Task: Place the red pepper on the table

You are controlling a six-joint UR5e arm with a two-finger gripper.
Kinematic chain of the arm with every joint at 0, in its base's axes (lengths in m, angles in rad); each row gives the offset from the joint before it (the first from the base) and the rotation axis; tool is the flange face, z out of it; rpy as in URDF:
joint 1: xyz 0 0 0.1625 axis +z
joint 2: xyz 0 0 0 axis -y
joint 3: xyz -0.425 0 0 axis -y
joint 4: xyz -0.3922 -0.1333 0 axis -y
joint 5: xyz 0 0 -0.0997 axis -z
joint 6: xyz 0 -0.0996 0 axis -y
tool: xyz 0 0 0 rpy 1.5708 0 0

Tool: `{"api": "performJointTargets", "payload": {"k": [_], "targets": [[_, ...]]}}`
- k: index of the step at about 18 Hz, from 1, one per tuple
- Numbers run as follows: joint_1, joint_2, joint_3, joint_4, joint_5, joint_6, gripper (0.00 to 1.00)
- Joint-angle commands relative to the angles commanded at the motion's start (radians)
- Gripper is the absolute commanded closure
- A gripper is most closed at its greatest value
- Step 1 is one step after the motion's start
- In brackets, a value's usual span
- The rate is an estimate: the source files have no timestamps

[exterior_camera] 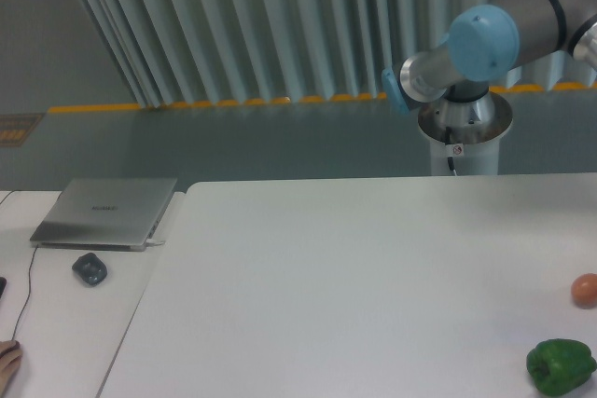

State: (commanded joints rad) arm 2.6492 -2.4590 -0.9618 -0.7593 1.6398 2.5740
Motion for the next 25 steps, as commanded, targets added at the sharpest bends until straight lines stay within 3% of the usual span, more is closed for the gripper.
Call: {"api": "performJointTargets", "payload": {"k": [10, 16, 25], "targets": [[-0.002, -0.012, -0.006, 0.008, 0.0, 0.002, 0.0], [-0.002, -0.009, -0.018, 0.011, 0.0, 0.002, 0.1], [0.002, -0.005, -0.032, 0.017, 0.0, 0.003, 0.12]]}}
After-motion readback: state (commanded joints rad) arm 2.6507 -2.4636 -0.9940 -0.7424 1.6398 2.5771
